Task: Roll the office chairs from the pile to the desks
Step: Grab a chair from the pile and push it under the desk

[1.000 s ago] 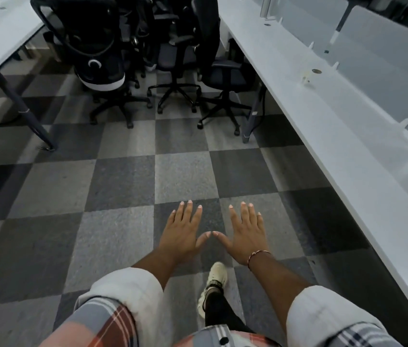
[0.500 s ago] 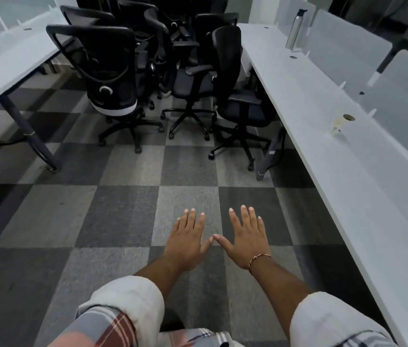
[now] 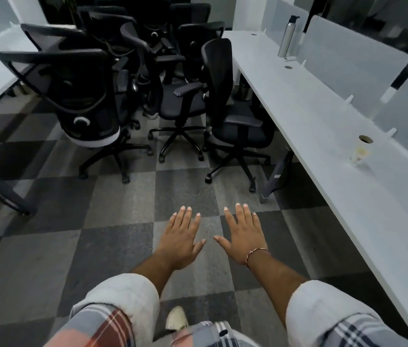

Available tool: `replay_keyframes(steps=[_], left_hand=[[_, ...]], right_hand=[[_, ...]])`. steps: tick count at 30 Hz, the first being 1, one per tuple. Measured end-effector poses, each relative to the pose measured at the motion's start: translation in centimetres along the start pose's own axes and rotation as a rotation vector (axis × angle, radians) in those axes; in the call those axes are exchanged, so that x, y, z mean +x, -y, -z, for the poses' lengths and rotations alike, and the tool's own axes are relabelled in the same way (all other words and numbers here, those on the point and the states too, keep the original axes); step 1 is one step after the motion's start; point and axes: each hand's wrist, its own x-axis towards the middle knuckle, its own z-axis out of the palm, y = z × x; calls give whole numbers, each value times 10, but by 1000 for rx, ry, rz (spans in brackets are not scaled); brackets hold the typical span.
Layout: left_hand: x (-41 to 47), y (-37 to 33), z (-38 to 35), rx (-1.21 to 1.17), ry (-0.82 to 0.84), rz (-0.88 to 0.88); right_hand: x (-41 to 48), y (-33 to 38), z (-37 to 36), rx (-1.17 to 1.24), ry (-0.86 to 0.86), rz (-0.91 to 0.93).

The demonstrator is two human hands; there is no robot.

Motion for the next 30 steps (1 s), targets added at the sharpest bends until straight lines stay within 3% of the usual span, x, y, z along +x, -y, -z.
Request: replay_keyframes(steps=[10, 30], left_hand=[[139, 96, 36, 37, 2, -48], [442, 202, 87, 65, -83, 37]], right_hand=[[160, 7, 23, -3, 11, -75], [496, -56, 77, 41, -64, 43]])
